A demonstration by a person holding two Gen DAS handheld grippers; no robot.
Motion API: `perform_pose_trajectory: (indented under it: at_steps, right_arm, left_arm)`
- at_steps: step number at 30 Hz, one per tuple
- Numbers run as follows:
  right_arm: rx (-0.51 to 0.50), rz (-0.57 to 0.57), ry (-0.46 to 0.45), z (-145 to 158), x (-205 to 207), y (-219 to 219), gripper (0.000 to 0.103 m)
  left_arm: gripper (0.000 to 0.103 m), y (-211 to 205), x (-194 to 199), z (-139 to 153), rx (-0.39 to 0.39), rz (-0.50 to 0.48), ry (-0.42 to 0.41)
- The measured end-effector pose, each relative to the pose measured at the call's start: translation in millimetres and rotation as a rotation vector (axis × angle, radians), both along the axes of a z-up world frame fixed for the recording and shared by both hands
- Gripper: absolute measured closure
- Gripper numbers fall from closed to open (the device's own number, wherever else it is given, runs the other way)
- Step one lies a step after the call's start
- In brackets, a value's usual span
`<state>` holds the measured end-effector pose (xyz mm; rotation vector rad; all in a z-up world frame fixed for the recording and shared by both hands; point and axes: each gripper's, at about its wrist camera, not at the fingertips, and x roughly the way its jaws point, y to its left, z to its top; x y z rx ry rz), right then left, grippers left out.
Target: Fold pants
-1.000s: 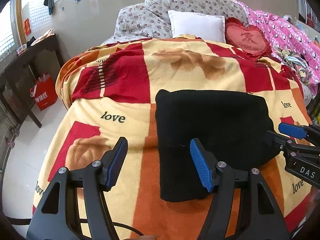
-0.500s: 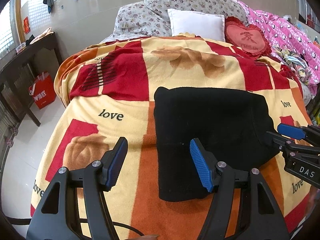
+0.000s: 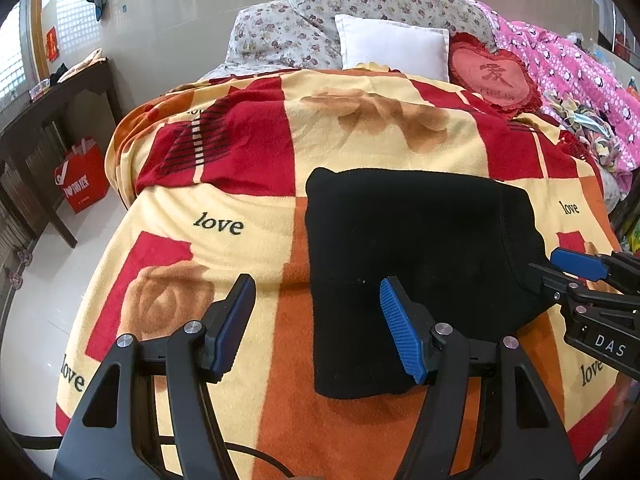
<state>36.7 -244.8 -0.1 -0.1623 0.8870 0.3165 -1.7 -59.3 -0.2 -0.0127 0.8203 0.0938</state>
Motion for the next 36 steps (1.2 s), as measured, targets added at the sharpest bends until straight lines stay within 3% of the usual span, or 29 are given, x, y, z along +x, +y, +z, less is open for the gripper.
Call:
perform_pose_trajectory:
  at_steps: [36]
  right_arm:
    - [-0.01, -0.002, 0.007, -4.6, 1.5, 1.7, 0.055]
  left_arm:
    - [0.038, -6.2, -5.5, -2.7, -0.019, -0.013, 0.0]
